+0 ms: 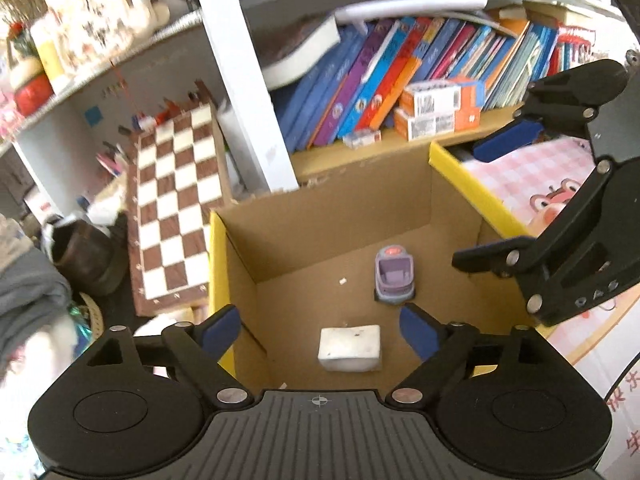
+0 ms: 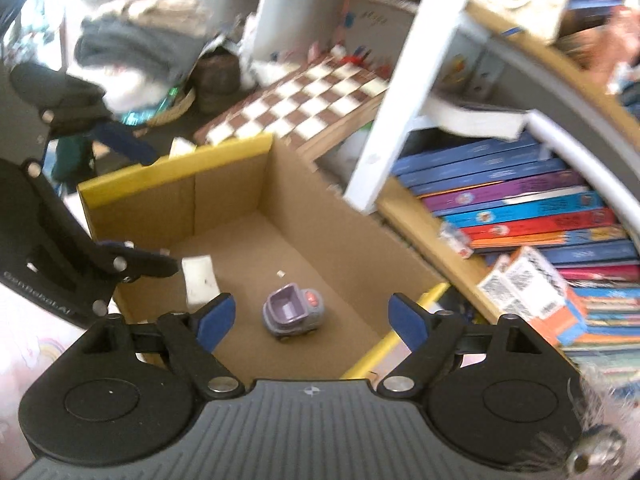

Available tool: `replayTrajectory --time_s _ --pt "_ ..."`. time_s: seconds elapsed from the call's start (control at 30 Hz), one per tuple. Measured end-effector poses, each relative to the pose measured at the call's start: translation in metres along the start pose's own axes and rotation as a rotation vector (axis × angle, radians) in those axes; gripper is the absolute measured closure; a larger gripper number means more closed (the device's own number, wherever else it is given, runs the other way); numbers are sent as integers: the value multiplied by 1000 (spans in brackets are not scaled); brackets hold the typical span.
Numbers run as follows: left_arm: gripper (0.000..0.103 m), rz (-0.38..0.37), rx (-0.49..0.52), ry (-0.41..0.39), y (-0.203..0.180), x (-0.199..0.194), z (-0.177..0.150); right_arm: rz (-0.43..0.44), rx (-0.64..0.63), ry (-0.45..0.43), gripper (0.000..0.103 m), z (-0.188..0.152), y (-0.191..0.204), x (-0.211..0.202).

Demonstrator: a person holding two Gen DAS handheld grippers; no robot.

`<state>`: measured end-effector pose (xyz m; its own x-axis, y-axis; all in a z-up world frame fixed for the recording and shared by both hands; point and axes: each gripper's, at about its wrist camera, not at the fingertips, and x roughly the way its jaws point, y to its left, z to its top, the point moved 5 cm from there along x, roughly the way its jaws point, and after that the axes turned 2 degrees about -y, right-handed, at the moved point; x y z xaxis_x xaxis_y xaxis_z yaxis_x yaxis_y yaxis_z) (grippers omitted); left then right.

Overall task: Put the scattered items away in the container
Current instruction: 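Lift both tools out of the box and back toward the desk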

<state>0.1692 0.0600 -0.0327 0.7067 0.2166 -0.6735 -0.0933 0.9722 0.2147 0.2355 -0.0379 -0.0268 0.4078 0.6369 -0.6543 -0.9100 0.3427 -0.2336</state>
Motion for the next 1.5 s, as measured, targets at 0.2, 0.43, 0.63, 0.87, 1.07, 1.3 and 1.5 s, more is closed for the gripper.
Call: replayTrajectory --time_s 0.2,0.43,0.63,0.87,1.07,1.3,1.5 --pt "6 21 1 -68 -13 -38 0 -56 75 -57 18 -11 0 -53" --pt "6 -31 -15 -95 -38 -68 -14 -143 171 -48 15 -48 0 -102" --pt "6 -85 -8 -77 -62 -77 -30 -200 292 -4 15 -86 -2 -126" --pt "6 -118 -22 -54 -77 -84 -46 -242 419 45 15 -122 5 -143" --pt "6 -145 -21 -47 -89 -90 -53 -305 502 70 14 -146 11 -156" --pt "6 -200 36 -51 -112 -92 -50 -376 568 118 14 -177 14 -169" --pt "6 -237 77 -48 -128 -91 -49 -404 620 140 14 -193 17 -176"
